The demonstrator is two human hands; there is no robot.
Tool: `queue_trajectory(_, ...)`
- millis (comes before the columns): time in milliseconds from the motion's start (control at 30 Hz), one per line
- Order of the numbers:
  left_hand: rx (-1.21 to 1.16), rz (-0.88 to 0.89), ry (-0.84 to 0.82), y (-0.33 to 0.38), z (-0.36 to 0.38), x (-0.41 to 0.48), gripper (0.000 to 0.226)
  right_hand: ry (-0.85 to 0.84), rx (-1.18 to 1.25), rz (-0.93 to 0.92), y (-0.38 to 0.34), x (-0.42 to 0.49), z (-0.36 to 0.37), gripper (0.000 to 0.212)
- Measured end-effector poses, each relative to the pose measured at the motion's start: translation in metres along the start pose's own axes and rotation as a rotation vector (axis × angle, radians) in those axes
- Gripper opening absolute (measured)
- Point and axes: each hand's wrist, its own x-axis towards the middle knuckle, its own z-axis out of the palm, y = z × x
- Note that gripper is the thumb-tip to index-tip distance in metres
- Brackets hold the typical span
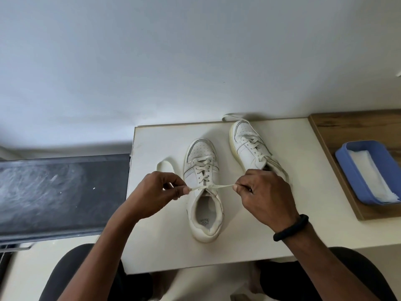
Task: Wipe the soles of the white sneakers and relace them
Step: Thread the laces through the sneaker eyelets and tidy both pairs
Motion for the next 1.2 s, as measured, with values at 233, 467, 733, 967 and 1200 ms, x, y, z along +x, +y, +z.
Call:
queue_trajectory(233,-0.012,-0.027,0.003,-0.007,-0.009,-0.001,0.017,0.040,-0.027,-0.016,-0.002,0.001,0.003,0.015)
queue_trajectory(467,0.030,-0.023,-0.019,-0.013,-0.010,0.003,0.017,0.033,-0.072,0.003,-0.003,0.001,0.005,0.020)
queue_trajectory(733,0.036,-0.029,-0.148,-0.024,-0.013,0.004,0.014,-0.062,0.009,-0.069,0.002,0.003,-0.007,0.026)
queue_trajectory(967,-0.443,0.056,-0.069,-0.015,-0.020,-0.002,0.026,-0.322,0.267,-0.050,0.018,-0.004,-0.037,0.018)
queue_trajectory(1200,-0.700,0.111,-0.033,0.011,0.005,-0.001,0.029,-0.162,0.794,-0.070,0.007,-0.002,-0.025,0.011)
